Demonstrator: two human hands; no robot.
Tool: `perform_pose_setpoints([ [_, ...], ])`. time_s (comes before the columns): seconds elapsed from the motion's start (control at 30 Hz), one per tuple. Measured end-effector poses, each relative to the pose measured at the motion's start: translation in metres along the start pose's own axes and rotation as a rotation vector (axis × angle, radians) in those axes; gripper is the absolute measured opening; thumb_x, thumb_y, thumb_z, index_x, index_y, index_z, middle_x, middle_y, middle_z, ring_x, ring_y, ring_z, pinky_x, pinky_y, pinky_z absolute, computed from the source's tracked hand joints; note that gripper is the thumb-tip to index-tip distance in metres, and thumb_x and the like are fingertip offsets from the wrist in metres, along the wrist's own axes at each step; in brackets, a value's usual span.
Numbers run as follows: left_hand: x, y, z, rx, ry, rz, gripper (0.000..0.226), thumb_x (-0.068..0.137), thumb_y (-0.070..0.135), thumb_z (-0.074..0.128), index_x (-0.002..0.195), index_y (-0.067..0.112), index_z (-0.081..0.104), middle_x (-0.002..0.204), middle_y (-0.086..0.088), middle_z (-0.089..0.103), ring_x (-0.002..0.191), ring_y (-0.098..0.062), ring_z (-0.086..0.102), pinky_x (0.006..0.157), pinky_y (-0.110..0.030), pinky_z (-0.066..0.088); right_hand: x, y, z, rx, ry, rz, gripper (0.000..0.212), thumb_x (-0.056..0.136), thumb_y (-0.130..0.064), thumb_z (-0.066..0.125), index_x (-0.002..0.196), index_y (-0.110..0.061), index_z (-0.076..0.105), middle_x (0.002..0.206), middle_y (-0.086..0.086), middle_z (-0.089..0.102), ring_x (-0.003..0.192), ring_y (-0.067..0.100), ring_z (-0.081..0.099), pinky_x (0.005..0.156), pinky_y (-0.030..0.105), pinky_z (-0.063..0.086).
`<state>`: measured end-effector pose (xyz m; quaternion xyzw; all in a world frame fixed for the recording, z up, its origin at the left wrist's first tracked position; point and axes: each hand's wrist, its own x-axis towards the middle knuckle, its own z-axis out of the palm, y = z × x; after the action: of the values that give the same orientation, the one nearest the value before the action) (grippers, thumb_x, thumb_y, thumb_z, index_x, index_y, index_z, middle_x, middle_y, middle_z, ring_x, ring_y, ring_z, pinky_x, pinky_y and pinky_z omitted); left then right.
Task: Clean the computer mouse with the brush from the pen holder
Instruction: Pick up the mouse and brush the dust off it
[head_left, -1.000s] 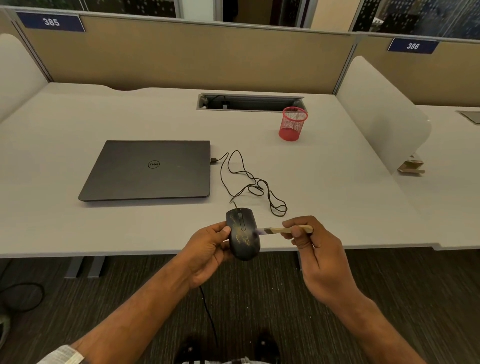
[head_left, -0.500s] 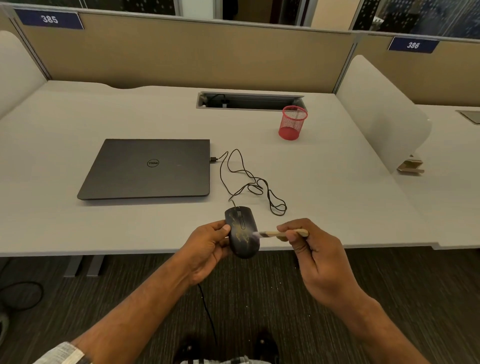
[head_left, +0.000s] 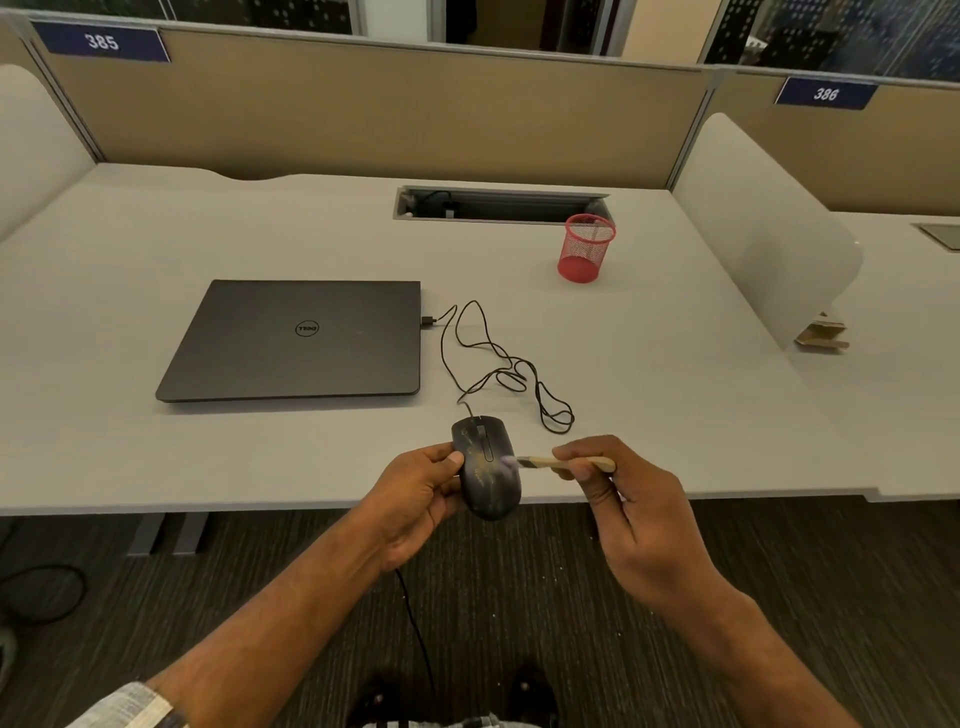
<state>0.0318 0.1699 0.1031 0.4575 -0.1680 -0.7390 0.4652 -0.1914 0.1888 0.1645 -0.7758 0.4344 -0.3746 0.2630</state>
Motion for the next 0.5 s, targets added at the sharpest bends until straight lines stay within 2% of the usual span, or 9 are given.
perform_pose_setpoints([
  [0.07, -0.0001, 0.0002, 0.0007, -0.002, -0.004, 0.001, 0.027, 0.104, 0.003, 0.041, 0.12, -0.001, 0.062, 0.114, -0.019, 0.074, 0.103, -0.026, 0.074, 0.077, -0.032, 0.063, 0.0005, -0.0003, 0.0031, 0.0, -0.032, -0.006, 0.021, 0.1, -0.042, 0.041, 0.109, -0.035, 0.059, 0.089, -0.014, 0.065, 0.08, 0.01, 0.062, 0.065, 0.022, 0.051],
  [0.17, 0.0, 0.0005, -0.0009, -0.003, -0.002, 0.011, 0.027, 0.104, 0.003, 0.042, 0.122, -0.002, 0.06, 0.115, -0.021, 0.074, 0.107, -0.031, 0.072, 0.083, -0.036, 0.063, -0.0024, -0.0003, 0.0072, 0.016, -0.117, 0.003, 0.024, 0.1, -0.049, 0.037, 0.103, -0.038, 0.058, 0.084, -0.01, 0.063, 0.07, 0.014, 0.057, 0.058, 0.025, 0.046],
  [0.27, 0.0003, 0.0004, -0.0032, -0.01, 0.014, 0.005, 0.026, 0.103, 0.004, 0.043, 0.121, -0.002, 0.061, 0.116, -0.021, 0.073, 0.107, -0.032, 0.072, 0.084, -0.039, 0.063, -0.0044, 0.0005, 0.0062, 0.012, -0.158, 0.011, 0.029, 0.099, -0.056, 0.034, 0.103, -0.039, 0.057, 0.087, -0.014, 0.064, 0.076, 0.012, 0.061, 0.063, 0.03, 0.048],
  [0.4, 0.0008, 0.0008, -0.0029, -0.004, 0.005, 0.001, 0.026, 0.104, 0.004, 0.043, 0.119, -0.002, 0.062, 0.114, -0.02, 0.074, 0.105, -0.029, 0.073, 0.079, -0.036, 0.063, 0.0007, 0.0002, 0.0026, 0.015, -0.076, -0.002, 0.027, 0.1, -0.05, 0.036, 0.103, -0.035, 0.058, 0.086, -0.013, 0.064, 0.076, 0.014, 0.062, 0.063, 0.035, 0.051],
  [0.5, 0.0021, 0.0004, -0.0018, -0.002, 0.004, 0.003, 0.025, 0.103, 0.004, 0.043, 0.119, -0.002, 0.063, 0.112, -0.02, 0.075, 0.105, -0.029, 0.073, 0.08, -0.036, 0.063, 0.0035, -0.0003, 0.0049, -0.031, -0.049, -0.01, 0.024, 0.1, -0.046, 0.038, 0.107, -0.034, 0.058, 0.089, -0.017, 0.064, 0.08, 0.01, 0.062, 0.066, 0.03, 0.053],
])
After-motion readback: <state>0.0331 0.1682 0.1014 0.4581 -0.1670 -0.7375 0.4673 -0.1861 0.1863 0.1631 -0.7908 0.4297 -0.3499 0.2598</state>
